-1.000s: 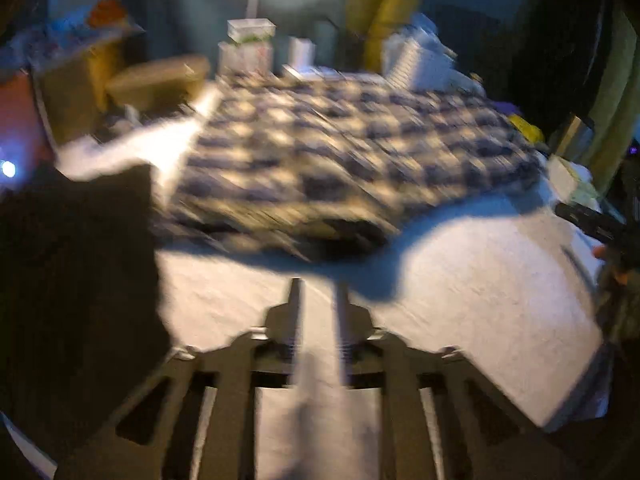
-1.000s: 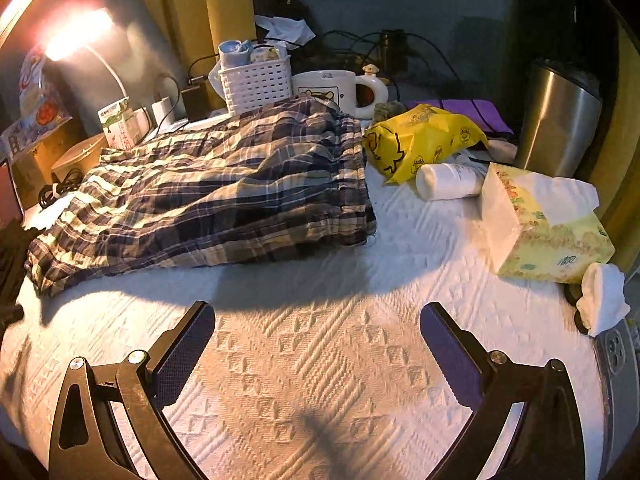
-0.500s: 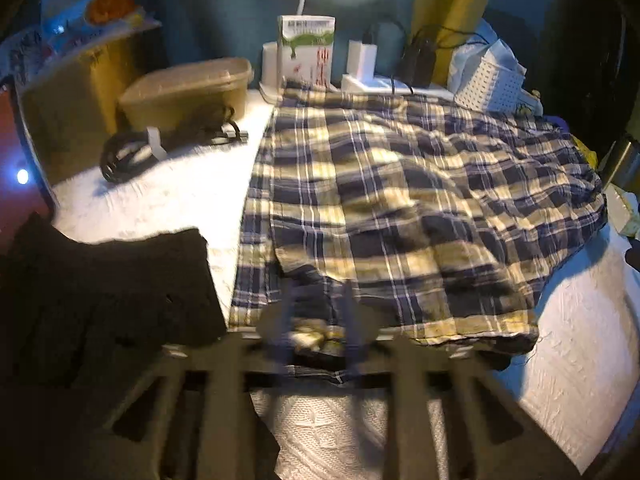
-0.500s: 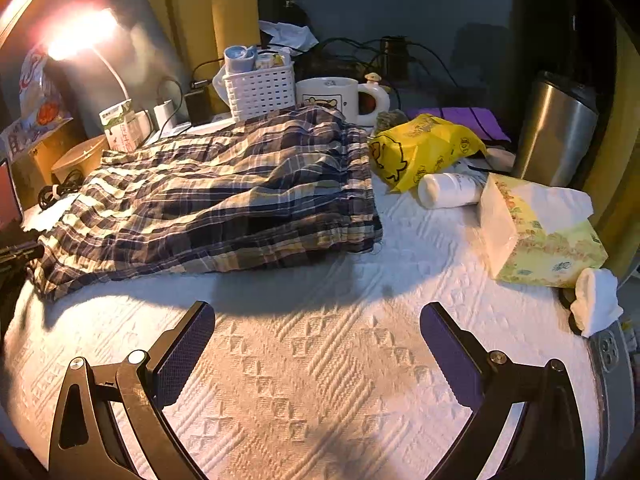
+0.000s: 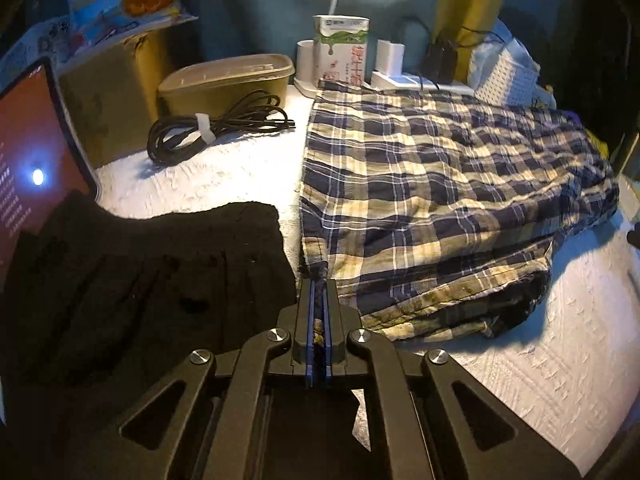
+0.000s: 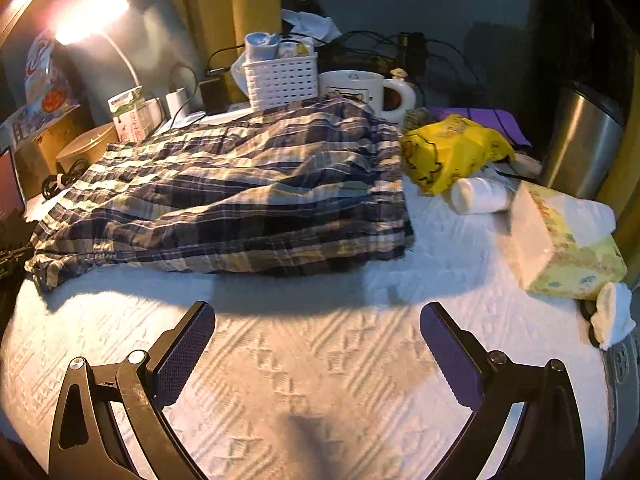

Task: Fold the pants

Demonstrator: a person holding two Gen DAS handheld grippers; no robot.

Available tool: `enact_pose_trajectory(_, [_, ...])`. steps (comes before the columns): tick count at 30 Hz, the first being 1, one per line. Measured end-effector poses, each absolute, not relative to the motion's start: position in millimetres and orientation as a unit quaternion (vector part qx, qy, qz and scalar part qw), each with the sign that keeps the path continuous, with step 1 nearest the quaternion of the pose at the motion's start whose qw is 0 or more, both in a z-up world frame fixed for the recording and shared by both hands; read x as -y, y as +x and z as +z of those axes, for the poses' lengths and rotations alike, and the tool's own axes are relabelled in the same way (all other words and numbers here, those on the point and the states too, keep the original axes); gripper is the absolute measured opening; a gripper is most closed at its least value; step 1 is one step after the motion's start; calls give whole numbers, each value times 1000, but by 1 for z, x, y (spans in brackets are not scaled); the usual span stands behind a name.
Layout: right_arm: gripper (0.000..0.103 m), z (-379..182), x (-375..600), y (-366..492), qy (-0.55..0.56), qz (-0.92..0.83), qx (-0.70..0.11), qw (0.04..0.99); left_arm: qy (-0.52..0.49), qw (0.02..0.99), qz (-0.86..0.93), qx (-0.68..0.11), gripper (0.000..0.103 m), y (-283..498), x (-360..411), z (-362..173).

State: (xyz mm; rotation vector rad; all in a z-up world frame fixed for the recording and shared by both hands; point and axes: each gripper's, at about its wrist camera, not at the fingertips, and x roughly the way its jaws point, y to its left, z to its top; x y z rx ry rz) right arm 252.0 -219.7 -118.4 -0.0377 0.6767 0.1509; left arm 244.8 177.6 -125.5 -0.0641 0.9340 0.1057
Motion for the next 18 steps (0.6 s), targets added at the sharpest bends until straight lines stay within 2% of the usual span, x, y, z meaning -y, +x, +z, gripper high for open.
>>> enact_pose_trajectory(5, [103,-114,215,254,-21,84,-327,941,-29,887,48,-458,6,245,-179,-111])
enact_pose_trajectory(7, [103,-110,216,254,-17,88,-323,942,-26,891,55,-450,13,245,-180,-101])
enact_pose_trajectory(9, [102,-100,216,255,-10,94,-311,946,-22,900,54,-431,17,246,-175,-87])
enact_pose_trajectory(11, [97,-89,213,258,-7,103,-296,950,-19,907,45,-419,17,248,-166,-78])
enact_pose_trajectory(13, [96,-80,204,264,-11,114,-286,951,-21,914,4,-404,18,253,-145,-72])
enact_pose_trajectory(16, [88,-77,185,278,-20,139,-285,948,-11,914,-39,-403,19,267,-112,-77])
enact_pose_trajectory(18, [87,-79,169,291,-24,156,-288,944,-6,913,-66,-403,19,277,-89,-87])
